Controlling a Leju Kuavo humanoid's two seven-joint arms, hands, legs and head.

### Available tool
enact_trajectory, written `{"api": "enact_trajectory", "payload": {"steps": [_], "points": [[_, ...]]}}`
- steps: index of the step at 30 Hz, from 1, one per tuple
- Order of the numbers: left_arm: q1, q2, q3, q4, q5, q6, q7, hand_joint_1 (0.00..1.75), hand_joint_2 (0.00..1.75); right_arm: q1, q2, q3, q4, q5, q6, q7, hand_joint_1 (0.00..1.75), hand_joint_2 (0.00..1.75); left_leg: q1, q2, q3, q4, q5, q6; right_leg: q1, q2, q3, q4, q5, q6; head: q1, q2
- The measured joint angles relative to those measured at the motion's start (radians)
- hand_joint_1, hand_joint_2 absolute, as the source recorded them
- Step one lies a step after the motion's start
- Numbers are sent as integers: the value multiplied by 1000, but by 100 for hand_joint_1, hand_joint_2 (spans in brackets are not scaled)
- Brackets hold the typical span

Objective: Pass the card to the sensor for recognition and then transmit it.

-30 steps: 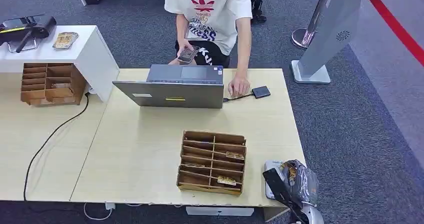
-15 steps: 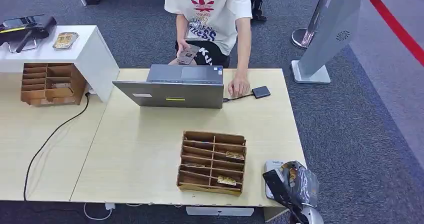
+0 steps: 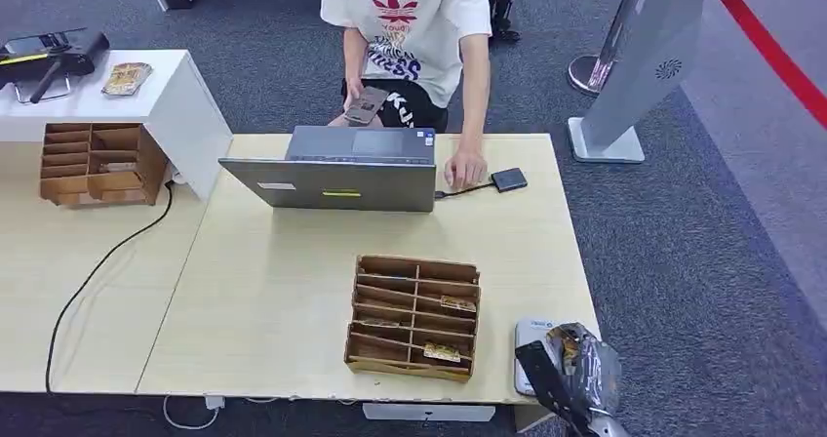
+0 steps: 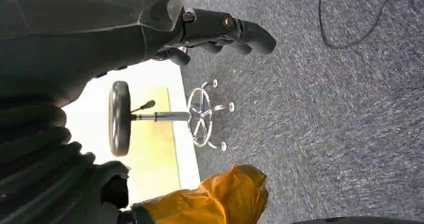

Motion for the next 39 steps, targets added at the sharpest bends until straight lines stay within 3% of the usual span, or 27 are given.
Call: {"api": "enact_trajectory", "payload": {"steps": [8,11,16,21,27,34,39], "points": [[1,0,0,0,32,14,-11,0,175,34,40,0,-168,-118,-101,-111,175,175,0,0,0,0,0,0,0,0,0,0,0,0,0,0],[1,-2,0,0,36,16,-12,0,175,38,52,0,-209,-129,-108,-118,175,175,0,0,0,0,0,0,0,0,0,0,0,0,0,0],[1,-3,0,0,42,20,-20,0,175,43,71,0,-278,-201,-135,-209,175,175,0,0,0,0,0,0,0,0,0,0,0,0,0,0],[1,-3,0,0,48,23,-26,0,175,42,85,0,-328,-220,-137,-228,175,175,0,0,0,0,0,0,0,0,0,0,0,0,0,0],[2,-3,0,0,74,35,-45,0,175,33,109,9,-376,-268,-137,-326,175,175,0,0,-1,0,0,0,0,0,0,0,0,0,0,0],[2,-3,0,0,84,38,-62,0,175,-80,111,134,-382,-267,-135,-334,175,175,0,0,0,0,1,-1,0,1,0,1,0,0,0,0],[1,-3,0,0,72,39,-71,0,175,-259,113,258,-299,-203,-119,-276,175,175,0,0,0,0,2,0,0,1,0,1,1,-1,0,0]]}}
